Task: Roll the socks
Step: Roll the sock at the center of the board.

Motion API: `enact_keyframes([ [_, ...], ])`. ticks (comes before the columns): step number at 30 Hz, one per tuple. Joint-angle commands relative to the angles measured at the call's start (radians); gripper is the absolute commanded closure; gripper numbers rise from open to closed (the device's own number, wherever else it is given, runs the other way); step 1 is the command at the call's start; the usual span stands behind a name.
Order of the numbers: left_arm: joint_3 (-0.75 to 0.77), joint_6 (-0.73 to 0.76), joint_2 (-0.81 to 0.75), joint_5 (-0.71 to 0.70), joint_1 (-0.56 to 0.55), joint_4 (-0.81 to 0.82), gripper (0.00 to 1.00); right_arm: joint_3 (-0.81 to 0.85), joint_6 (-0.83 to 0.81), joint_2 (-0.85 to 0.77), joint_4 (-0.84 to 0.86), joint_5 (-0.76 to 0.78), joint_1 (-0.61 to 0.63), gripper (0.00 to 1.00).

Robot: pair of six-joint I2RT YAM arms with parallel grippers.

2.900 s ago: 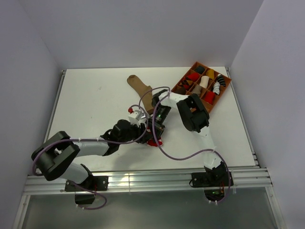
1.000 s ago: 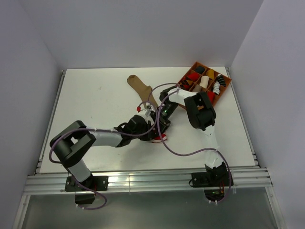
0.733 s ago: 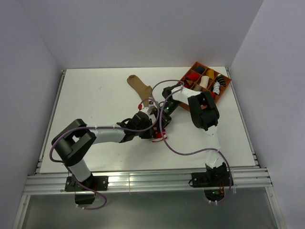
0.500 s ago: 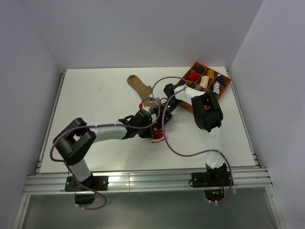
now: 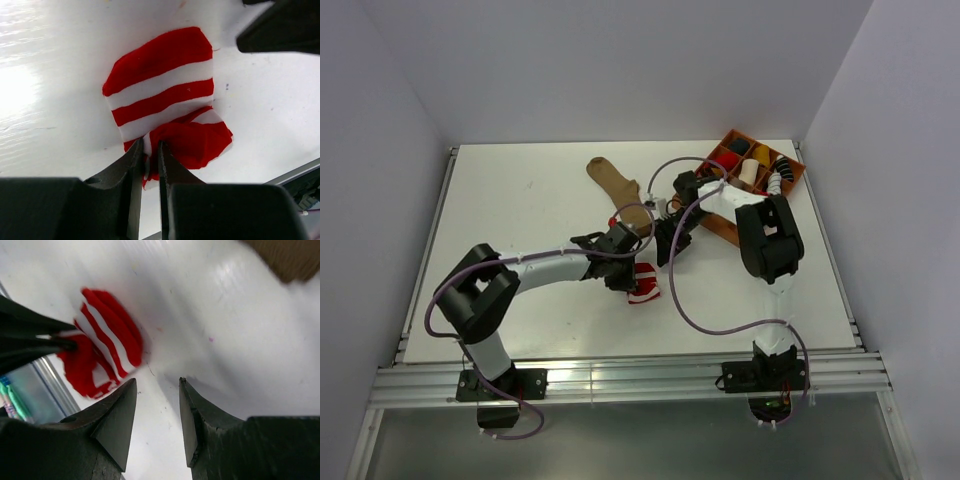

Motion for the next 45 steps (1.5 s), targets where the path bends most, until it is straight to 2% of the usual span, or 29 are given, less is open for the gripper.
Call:
enact_keyframes([
  [1, 0.014, 0.010, 0.017, 0.001, 0.029, -0.123, 1.00, -0.074, 0.010, -0.108, 0.076, 0.073, -0.013, 0.53],
  [8, 0.047, 0.032, 0.058, 0.105, 0.059, -0.166, 1.00, -0.230, -0.005, -0.284, 0.213, 0.084, -0.021, 0.53],
  [14, 0.068, 0.069, 0.099, 0.227, 0.115, -0.185, 1.00, -0.325, -0.125, -0.418, 0.257, 0.044, -0.009, 0.53],
  [19, 0.079, 0.084, 0.124, 0.305, 0.160, -0.212, 0.99, -0.480, -0.234, -0.557, 0.362, 0.026, 0.028, 0.49],
  [23, 0.083, 0.081, 0.174, 0.362, 0.181, -0.226, 1.00, -0.597, -0.291, -0.692, 0.485, 0.075, 0.106, 0.46],
  [27, 0.099, 0.073, 0.195, 0.377, 0.187, -0.237, 1.00, -0.725, -0.302, -0.799, 0.614, 0.205, 0.249, 0.42],
  [31, 0.119, 0.072, 0.202, 0.377, 0.192, -0.252, 0.99, -0.769, -0.332, -0.798, 0.677, 0.332, 0.399, 0.40],
  [35, 0.122, 0.069, 0.199, 0.377, 0.195, -0.258, 0.99, -0.784, -0.374, -0.777, 0.718, 0.421, 0.457, 0.39],
  [45, 0.111, 0.069, 0.198, 0.382, 0.201, -0.251, 0.99, -0.789, -0.415, -0.714, 0.740, 0.501, 0.545, 0.37],
])
